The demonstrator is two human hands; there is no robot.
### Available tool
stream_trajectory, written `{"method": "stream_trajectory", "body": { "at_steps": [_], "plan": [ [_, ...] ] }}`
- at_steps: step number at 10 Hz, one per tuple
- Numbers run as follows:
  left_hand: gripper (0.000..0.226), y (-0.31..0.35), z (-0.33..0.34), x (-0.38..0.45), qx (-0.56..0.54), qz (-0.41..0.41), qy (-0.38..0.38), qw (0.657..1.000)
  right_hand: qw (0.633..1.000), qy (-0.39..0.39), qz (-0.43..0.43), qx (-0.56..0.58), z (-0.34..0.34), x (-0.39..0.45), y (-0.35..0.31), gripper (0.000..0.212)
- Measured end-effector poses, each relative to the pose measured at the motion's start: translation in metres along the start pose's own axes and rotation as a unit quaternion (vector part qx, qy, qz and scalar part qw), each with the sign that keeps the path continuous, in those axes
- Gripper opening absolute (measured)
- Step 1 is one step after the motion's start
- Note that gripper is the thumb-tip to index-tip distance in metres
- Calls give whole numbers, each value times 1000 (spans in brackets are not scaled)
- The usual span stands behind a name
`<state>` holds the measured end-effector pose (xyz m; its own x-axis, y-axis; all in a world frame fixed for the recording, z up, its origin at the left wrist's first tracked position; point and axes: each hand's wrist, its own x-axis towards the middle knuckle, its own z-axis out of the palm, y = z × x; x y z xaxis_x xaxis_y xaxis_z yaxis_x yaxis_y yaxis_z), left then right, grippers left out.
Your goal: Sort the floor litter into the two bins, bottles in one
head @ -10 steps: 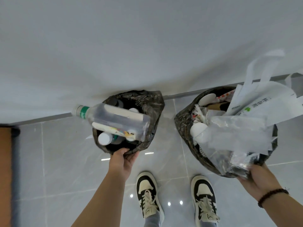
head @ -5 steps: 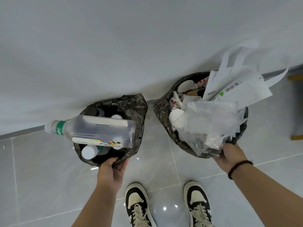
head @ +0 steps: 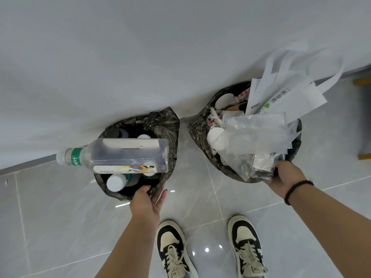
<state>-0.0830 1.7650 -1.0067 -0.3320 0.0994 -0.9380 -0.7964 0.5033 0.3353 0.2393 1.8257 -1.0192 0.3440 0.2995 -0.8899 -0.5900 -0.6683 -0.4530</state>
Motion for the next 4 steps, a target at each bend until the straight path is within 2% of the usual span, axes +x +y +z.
{"method": "stream_trajectory", "body": {
  "at_steps": [1,2,3,4],
  "plan": [
    [42,-2,11,-5,4,1,36,999,999,32,14,-15,10,-10,-9,31],
    [47,-11,14,-14,25,-27,62,997,990,86,33,-105,8,-28,-15,32],
    [46,-16,11,-40,60,-42,75,994,969,144,22,-200,-4,-42,-18,58],
    [42,-11,4,-66,72,-37,94,992,953,166,2,-254,-8,-63,-12,70]
  ]
}}
